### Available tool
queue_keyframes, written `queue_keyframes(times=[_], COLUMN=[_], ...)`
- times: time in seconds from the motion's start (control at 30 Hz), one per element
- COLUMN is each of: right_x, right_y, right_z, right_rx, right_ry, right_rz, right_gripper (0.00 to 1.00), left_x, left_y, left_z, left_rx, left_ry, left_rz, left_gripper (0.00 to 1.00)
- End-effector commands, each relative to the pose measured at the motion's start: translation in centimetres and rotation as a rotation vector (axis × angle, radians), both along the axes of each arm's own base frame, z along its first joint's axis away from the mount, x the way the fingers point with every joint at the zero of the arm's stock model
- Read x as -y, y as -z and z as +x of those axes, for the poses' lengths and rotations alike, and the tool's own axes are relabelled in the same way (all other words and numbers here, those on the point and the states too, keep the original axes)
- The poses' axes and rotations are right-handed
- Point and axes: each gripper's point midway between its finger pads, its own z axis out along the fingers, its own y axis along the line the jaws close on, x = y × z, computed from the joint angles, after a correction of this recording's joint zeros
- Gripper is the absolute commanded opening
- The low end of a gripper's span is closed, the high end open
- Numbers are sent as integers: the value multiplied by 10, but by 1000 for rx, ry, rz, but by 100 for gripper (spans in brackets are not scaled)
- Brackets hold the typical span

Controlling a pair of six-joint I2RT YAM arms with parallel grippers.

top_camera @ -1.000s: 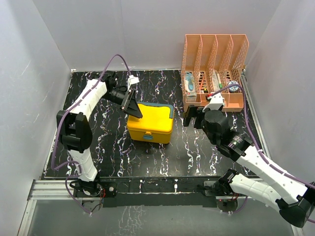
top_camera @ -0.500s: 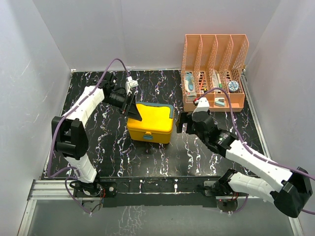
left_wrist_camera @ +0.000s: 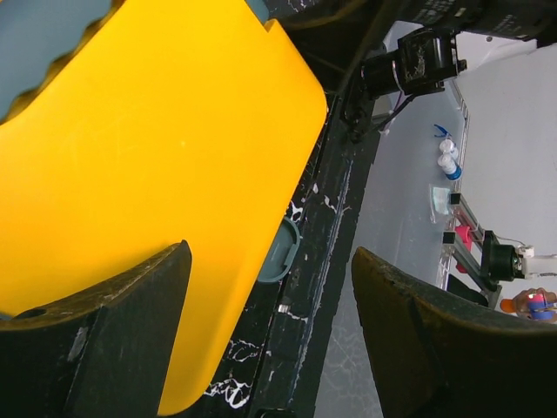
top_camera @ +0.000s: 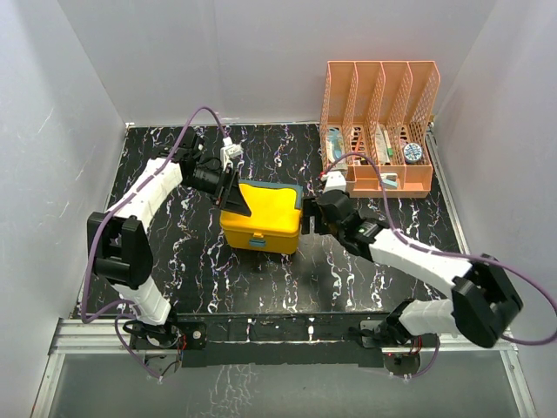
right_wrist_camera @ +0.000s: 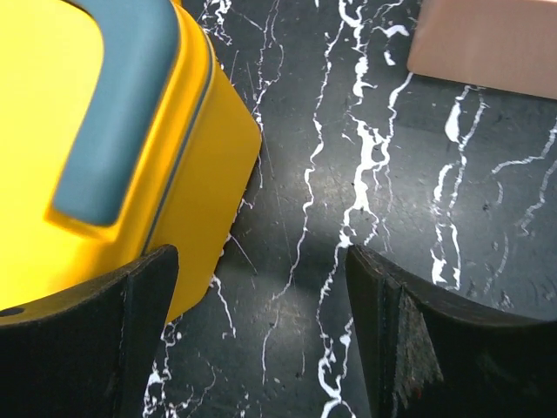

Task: Organize the medicine kit

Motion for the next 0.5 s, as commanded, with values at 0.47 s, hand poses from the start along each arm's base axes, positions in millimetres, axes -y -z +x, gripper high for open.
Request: queue_keyframes(times=[0.47], right_x=[-123], right_y=[-38], right_z=[78], right_rx=[128], right_ry=[-229], right_rz=[174], right_gripper=[75], left_x=[-21], left_y=[18], left_z=[-22], left_rx=[-33], left_ry=[-52], left_rz=[88], left_gripper=[74])
